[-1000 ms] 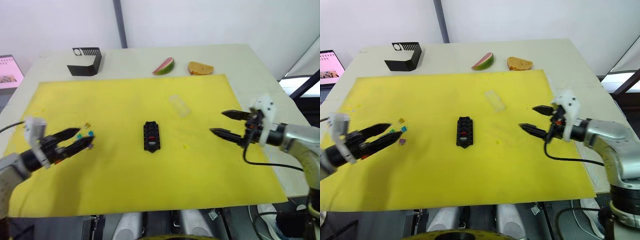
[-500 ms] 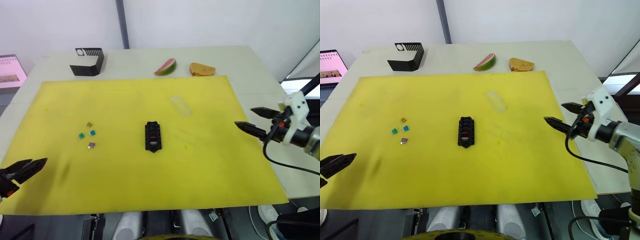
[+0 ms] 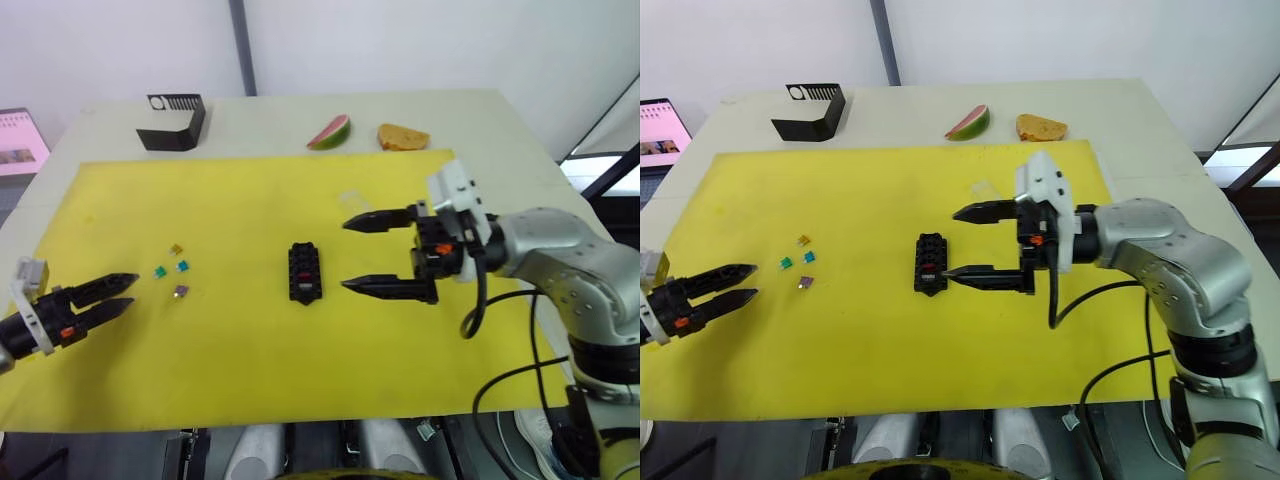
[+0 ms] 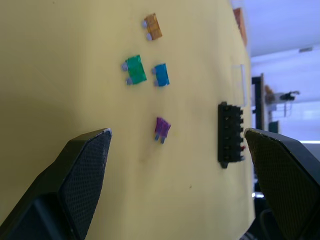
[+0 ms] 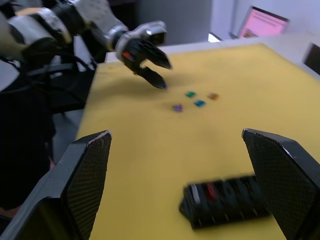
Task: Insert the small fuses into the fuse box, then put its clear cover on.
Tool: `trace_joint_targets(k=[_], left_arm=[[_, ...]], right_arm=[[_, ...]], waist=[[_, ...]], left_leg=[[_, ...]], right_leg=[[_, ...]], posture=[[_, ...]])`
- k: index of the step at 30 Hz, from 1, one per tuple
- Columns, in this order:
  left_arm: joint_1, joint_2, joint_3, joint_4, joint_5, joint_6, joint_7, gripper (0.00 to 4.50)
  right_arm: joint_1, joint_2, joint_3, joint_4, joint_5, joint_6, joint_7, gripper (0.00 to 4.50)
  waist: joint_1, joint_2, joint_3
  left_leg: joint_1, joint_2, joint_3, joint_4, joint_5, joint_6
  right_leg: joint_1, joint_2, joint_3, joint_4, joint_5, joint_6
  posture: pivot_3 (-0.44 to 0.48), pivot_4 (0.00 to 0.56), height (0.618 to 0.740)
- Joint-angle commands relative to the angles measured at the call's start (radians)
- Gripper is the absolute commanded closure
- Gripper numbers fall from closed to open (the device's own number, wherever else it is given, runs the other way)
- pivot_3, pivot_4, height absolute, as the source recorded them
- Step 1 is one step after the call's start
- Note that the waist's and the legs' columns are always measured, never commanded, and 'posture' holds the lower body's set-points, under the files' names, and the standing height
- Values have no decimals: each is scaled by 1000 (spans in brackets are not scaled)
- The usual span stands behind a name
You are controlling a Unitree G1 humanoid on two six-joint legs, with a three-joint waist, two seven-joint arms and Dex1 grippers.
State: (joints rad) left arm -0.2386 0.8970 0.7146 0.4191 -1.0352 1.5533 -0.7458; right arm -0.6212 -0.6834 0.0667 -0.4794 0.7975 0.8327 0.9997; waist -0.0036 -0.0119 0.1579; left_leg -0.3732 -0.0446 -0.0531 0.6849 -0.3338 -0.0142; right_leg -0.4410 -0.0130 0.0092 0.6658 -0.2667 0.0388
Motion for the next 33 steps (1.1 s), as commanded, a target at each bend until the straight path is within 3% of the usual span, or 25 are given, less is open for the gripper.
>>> trace_joint_targets(k=[1, 11, 18, 33], left_arm=[[-48, -18, 50, 20, -12, 50, 41, 0], [-86, -28, 114, 154, 36, -2, 83, 0], [-124, -44, 37, 234, 84, -85, 28, 0], [-206, -135, -12, 201, 105, -44, 67, 0]], right_arm=[[-40, 27, 31, 11, -26, -39, 7, 80], [-91, 62, 102, 79, -118, -103, 35, 80], [-94, 64, 103, 102, -148, -122, 49, 80], [-87, 54, 100, 101, -177, -115, 49, 80]], waist=[[-3, -1, 0], [-8, -1, 0], [-7, -1, 0], [18, -1, 0]], left_leg=[[-1, 0, 0, 0, 0, 0], [-1, 0, 0, 0, 2, -4], [0, 0, 0, -1, 2, -4], [-1, -1, 0, 0, 2, -4]], right_leg=[[-1, 0, 0, 0, 0, 0], [-2, 0, 0, 1, 0, 0], [-2, 0, 0, 2, 0, 0], [-2, -1, 0, 1, 0, 0]], posture=[[0, 150, 740], [0, 150, 740], [0, 150, 740], [0, 150, 740]])
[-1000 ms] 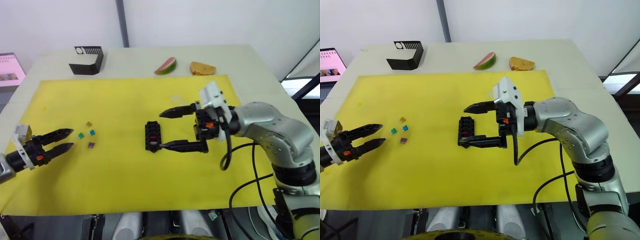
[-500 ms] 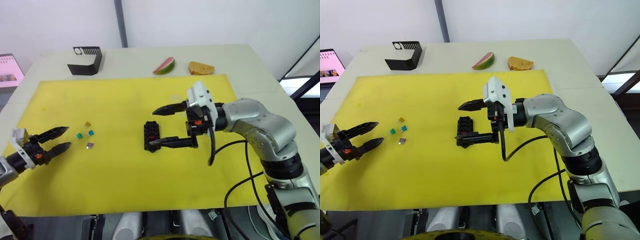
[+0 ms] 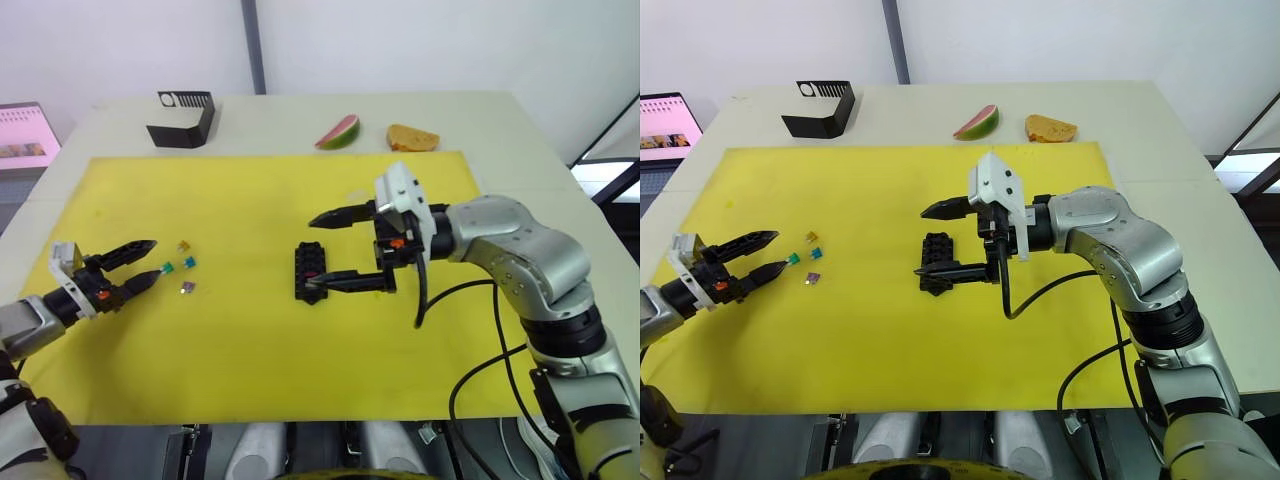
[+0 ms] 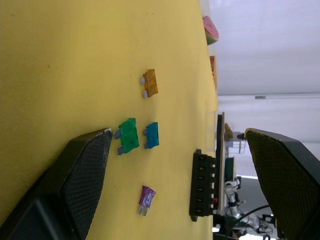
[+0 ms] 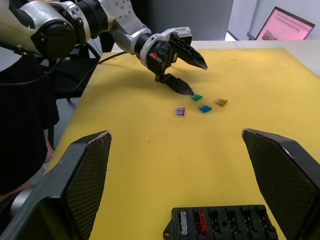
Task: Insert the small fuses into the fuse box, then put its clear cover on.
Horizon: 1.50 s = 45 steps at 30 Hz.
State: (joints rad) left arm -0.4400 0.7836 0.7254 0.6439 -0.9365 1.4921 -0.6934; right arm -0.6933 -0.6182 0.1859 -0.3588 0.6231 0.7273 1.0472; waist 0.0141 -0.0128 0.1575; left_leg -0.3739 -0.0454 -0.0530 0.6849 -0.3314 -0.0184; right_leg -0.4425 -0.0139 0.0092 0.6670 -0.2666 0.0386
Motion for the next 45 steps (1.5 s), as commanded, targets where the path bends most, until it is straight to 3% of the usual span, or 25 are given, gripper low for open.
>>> trace_joint_targets(k=[1, 13, 16, 17, 27, 31, 34, 35, 45], left_arm=[[-5, -25, -23, -26, 11, 14, 22, 0], [8, -67, -16, -37, 22, -23, 24, 0], [27, -65, -14, -49, 16, -26, 11, 767], [32, -64, -18, -48, 22, -31, 16, 1224], [45, -51, -20, -24, 50, -98, 14, 1224], [63, -51, -36, -27, 73, -134, 18, 2548], [90, -51, -61, -35, 111, -193, 29, 4239], [94, -50, -59, -26, 117, -208, 39, 4462], [83, -15, 34, -57, 60, -213, 76, 4462]], right_arm=[[-15, -12, -18, -20, -6, -10, 1, 80], [-22, -23, -19, -9, -29, -15, 14, 80], [-23, -27, -18, -6, -32, -15, 20, 0], [-23, -30, -18, -5, -33, -15, 23, 0], [-23, -36, -15, 1, -44, -23, 41, 0], [-20, -35, -13, 0, -50, -28, 45, 0], [-21, -35, -15, -1, -50, -28, 49, 0], [-21, -36, -15, -3, -49, -27, 49, 0], [-20, -25, -11, 8, -55, -41, 59, 0]], waist=[[0, 0, 0], [2, 0, 0], [0, 1, 0], [-2, 1, 0], [-4, 1, 0], [-7, 1, 0], [-13, 2, -1], [-16, 4, -2], [-31, 8, -5]], left_leg=[[0, 0, 0, 0, 0, 0], [0, 0, 0, 0, 0, 0], [0, 0, 0, 0, 0, 0], [0, 0, 0, 0, 0, 0], [1, 0, 0, 0, 0, 0], [1, 0, 0, 0, 0, 0], [1, 0, 0, -1, 0, 0], [1, 0, 0, -1, 0, 0], [3, 1, 0, -2, 0, 0]], right_leg=[[0, 0, 0, 0, 0, 0], [1, 0, 0, 0, 0, 0], [1, 0, 0, 0, 0, 0], [0, 0, 0, 0, 0, 0], [0, 0, 0, 0, 0, 0], [0, 0, 0, 0, 0, 0], [0, 0, 0, 0, 0, 0], [0, 0, 0, 0, 0, 0], [0, 1, 0, 4, 0, -1]], posture=[[0, 150, 740], [0, 150, 740], [0, 150, 740], [0, 150, 740], [0, 150, 740], [0, 150, 740], [0, 150, 740], [0, 150, 740], [0, 150, 740]])
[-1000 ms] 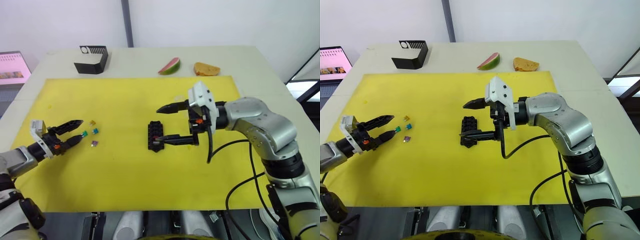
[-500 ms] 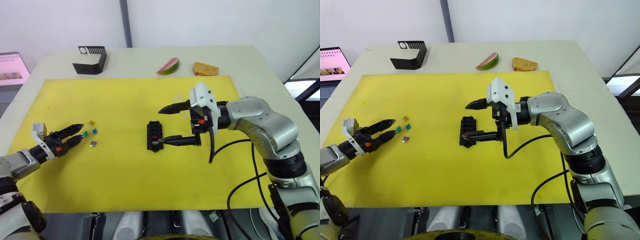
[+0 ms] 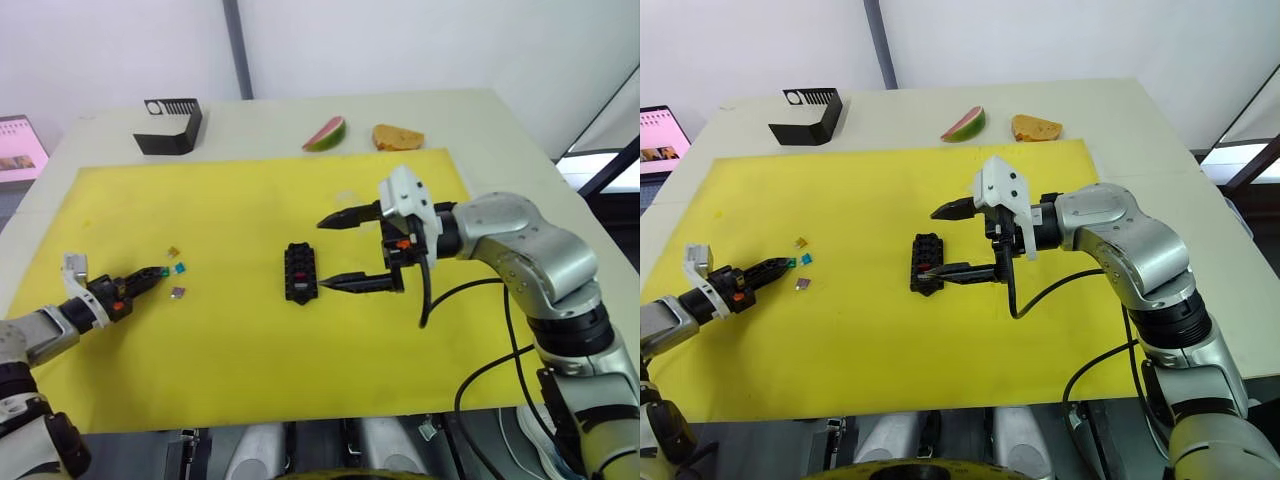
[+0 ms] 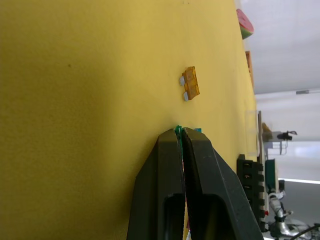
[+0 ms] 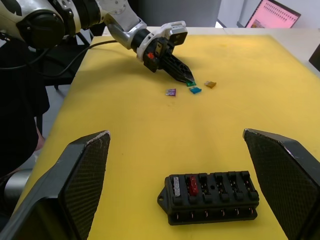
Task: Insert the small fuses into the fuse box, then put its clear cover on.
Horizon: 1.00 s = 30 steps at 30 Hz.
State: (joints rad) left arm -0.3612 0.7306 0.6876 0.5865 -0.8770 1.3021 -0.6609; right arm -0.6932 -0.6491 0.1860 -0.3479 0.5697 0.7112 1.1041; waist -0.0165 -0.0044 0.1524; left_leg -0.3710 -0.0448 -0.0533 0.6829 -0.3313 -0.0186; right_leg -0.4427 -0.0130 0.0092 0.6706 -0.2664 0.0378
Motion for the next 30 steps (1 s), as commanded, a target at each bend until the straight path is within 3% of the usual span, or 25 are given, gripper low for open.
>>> trace_joint_targets(k=[1, 15, 21, 30], left_arm=[[-1, 46, 104, -11, -18, -13, 58, 4462], [-37, -16, 376, -373, -328, 164, 274, 4462], [-143, -74, 333, -440, -490, 156, 389, 4462], [-222, -202, 73, -539, -849, 29, 583, 4462]], right_arm=[[-23, 12, -10, 2, -4, -30, 2, 0], [-11, 82, -87, 34, 102, 30, -51, 0], [-29, 112, -123, 52, 154, 90, -113, 0], [-47, 193, -179, 50, 235, 201, -275, 0]], waist=[[-2, 0, 0], [6, -5, 0], [7, -6, 0], [1, -7, 0]], left_leg=[[0, 0, 0, 0, 0, 0], [-3, 0, 0, 1, 0, 1], [-3, 0, 0, 1, 0, 0], [-2, 0, 0, 1, 3, -6]], right_leg=[[0, 0, 0, 0, 0, 0], [0, 0, 0, -3, 0, 0], [0, 0, 0, -3, 0, 0], [0, 0, 0, -3, 0, 0]], posture=[[0, 150, 740], [0, 150, 740], [0, 150, 740], [0, 150, 740]])
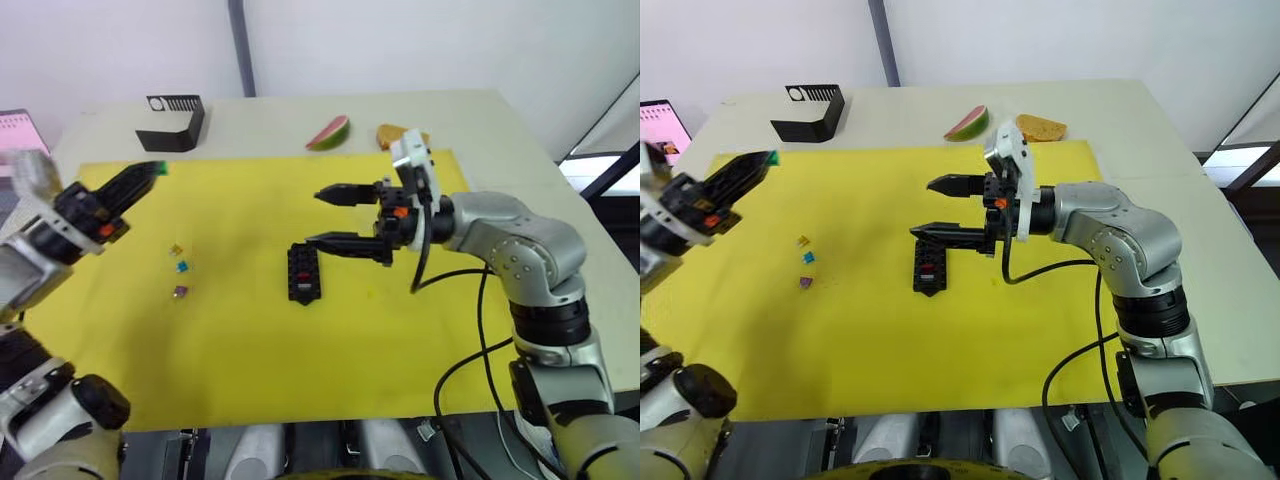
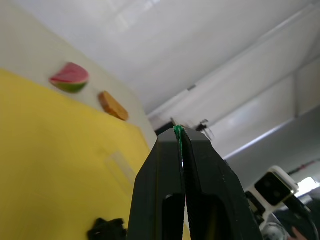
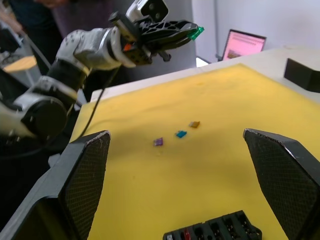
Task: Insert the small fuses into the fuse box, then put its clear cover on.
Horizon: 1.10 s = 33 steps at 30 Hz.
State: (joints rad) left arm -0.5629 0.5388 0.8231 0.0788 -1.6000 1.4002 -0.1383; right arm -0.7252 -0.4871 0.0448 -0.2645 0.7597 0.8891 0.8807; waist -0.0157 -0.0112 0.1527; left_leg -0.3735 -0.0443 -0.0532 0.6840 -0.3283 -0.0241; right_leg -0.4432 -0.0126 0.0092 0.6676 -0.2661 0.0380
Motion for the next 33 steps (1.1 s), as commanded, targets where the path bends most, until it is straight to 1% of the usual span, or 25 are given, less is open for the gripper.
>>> trace_joint_targets(k=[1, 4, 6, 10, 15, 20, 21, 22, 23, 24, 28, 33], left_arm=[[-24, -16, -95, -31, -163, -95, 84, 4462], [-39, -20, -184, -18, -234, -147, 112, 4462], [-53, -21, -241, 1, -236, -165, 97, 4462], [-110, -53, -336, 39, -244, -204, 74, 4462], [-134, -92, -395, 35, -252, -253, 53, 4462], [-117, -122, -425, 3, -273, -299, 55, 4462], [-113, -129, -428, -2, -278, -311, 58, 4500], [-110, -133, -431, -6, -281, -321, 60, 4500], [-107, -135, -436, -11, -283, -328, 60, 4500], [-105, -138, -443, -18, -281, -334, 58, 4500], [-99, -140, -457, -45, -246, -359, 24, 4500], [-95, -136, -466, -43, -248, -367, 18, 4500]], right_arm=[[-14, 44, -44, -39, 58, 34, -71, 0], [-15, 86, -52, -49, 79, 59, -133, 0], [-21, 123, -60, -45, 95, 82, -189, 0], [-69, 243, -133, 11, 170, 146, -368, 0], [-94, 339, -206, 35, 246, 182, -520, 0], [-88, 384, -232, 26, 286, 187, -620, 0], [-84, 392, -234, 21, 293, 185, -637, 545], [-82, 397, -236, 18, 301, 183, -649, 822], [-81, 401, -236, 16, 308, 182, -660, 1363], [-81, 407, -238, 14, 314, 180, -675, 1772], [-84, 414, -245, 15, 336, 170, -718, 1772], [-95, 416, -268, 32, 386, 163, -754, 1772]], waist=[[1, 0, 0], [2, 0, 0], [3, 0, 0], [3, 0, 0], [0, 0, 0], [-1, 0, 0], [-1, 0, 0], [0, 0, 0], [0, 0, 0], [0, 0, 0], [-1, 0, 0], [0, 0, 0]], left_leg=[[0, 0, 0, 0, 0, 0], [0, 0, 0, 0, 0, -1], [0, 0, 0, 0, 0, -1], [0, 0, 0, 0, 1, -1], [0, 0, 0, 0, 1, -1], [0, 0, 0, 0, 1, -1], [0, 0, 0, 0, 1, -1], [0, 0, 0, 0, 1, -1], [0, 0, 0, 0, 1, -1], [-1, 0, 0, 0, 1, -1], [-1, 0, 0, 0, 1, -1], [-1, 0, 0, 0, 1, -1]], right_leg=[[0, 0, 0, 0, 0, 0], [0, 0, 0, 0, 0, 0], [0, 0, 0, 0, 0, 0], [0, 0, 0, 0, 0, 0], [0, 1, 0, 0, 0, 0], [-1, 1, 0, 0, 0, 0], [-1, 1, 0, 0, 0, 0], [-1, 1, 0, 0, 0, 0], [-1, 1, 0, 0, 0, 0], [-1, 1, 0, 0, 0, 0], [-1, 1, 0, 0, 0, 0], [0, 1, 0, 0, 0, 0]], posture=[[0, 150, 740], [0, 150, 740], [0, 150, 740], [0, 150, 740], [0, 150, 740], [0, 150, 740], [0, 150, 740], [0, 150, 740], [0, 150, 740], [0, 150, 740], [0, 150, 740], [0, 150, 740]])
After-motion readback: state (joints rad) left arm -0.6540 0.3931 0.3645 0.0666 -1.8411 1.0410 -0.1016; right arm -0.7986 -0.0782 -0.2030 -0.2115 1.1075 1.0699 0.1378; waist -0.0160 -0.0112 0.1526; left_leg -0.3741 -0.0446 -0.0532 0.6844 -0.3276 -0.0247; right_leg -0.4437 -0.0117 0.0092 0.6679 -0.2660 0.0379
